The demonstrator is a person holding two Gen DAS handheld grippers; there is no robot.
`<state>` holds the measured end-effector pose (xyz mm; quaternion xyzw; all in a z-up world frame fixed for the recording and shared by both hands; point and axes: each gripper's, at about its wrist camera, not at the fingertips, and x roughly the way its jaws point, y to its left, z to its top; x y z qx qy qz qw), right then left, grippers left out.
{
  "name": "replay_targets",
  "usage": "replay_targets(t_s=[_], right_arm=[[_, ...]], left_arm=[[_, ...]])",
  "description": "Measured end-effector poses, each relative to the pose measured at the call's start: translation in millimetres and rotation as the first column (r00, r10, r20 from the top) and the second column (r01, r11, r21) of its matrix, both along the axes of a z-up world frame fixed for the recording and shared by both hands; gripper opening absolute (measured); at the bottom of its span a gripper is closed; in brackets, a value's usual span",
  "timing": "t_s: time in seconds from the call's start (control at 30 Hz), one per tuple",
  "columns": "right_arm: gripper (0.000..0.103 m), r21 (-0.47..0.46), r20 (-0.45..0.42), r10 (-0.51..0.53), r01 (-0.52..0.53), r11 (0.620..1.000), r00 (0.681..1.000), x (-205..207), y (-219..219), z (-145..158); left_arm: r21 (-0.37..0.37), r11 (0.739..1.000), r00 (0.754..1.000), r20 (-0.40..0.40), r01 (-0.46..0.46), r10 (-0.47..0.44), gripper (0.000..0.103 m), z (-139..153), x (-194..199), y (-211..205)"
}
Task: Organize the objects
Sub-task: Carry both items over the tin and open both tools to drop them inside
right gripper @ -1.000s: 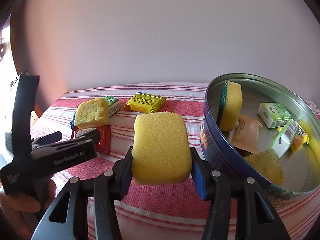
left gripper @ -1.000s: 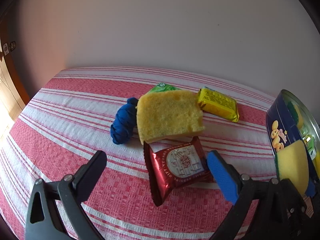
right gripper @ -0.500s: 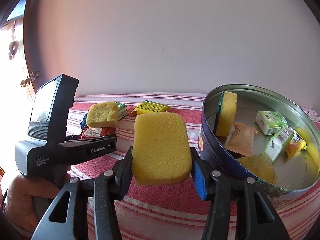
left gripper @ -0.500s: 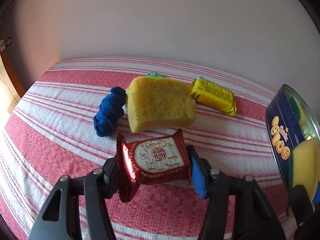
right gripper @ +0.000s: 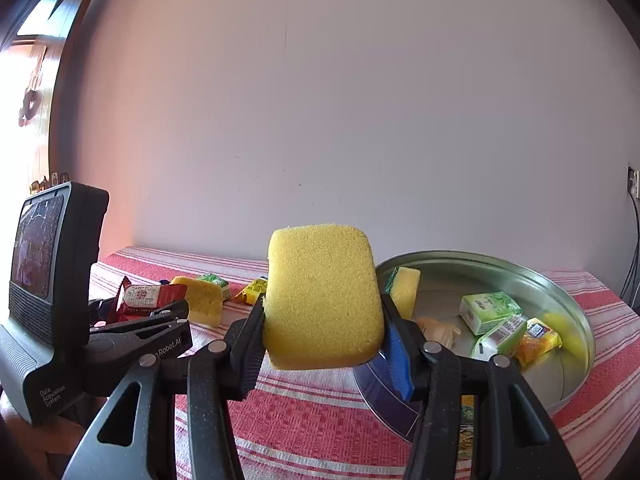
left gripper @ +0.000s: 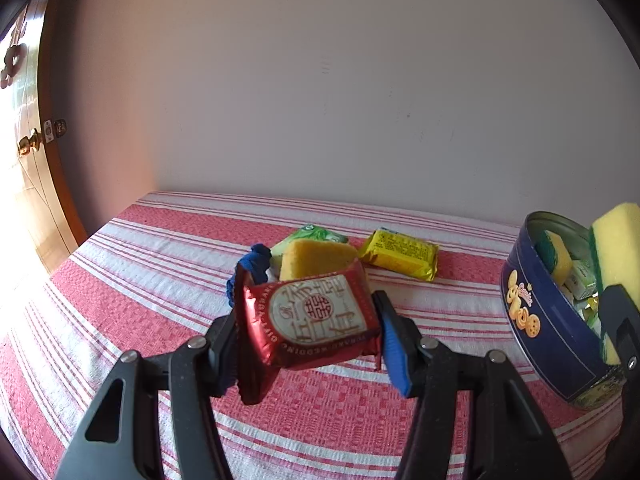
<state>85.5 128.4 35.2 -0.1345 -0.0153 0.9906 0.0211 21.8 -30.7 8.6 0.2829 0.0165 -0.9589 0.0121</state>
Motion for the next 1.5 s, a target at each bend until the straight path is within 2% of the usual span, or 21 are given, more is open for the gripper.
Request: replay_targets(t_s=[0.17, 0.57, 0.8, 1.5], right_arm=[[0.055, 0.020, -0.037, -0.009, 0.009, 1.000, 0.999, 2, 2, 2], [0.055, -0.016, -0.094, -0.052, 0.051, 0.999, 0.994, -3, 39, 13], [0.055, 0.017, -0.139, -0.107, 0.110, 0.994, 0.985, -1, 74, 15], [0.055, -0.003, -0.122, -0.270, 0.272, 0.962, 0.955, -23, 182, 14]], left_arm=[[-0.003, 1.000, 0.998, -0.059, -0.008, 0.008, 0.058, 8, 12, 0], [-0.029, 0.999, 0.995, -0.096, 0.017, -0.019, 0.058, 17, 22, 26], [-0.022, 0.999, 0.993, -0.104, 0.049, -0.051, 0.058, 21, 22, 52], [-0.030, 0.980, 0.969, -0.147, 0.197, -0.199, 0.058, 43, 20, 143]])
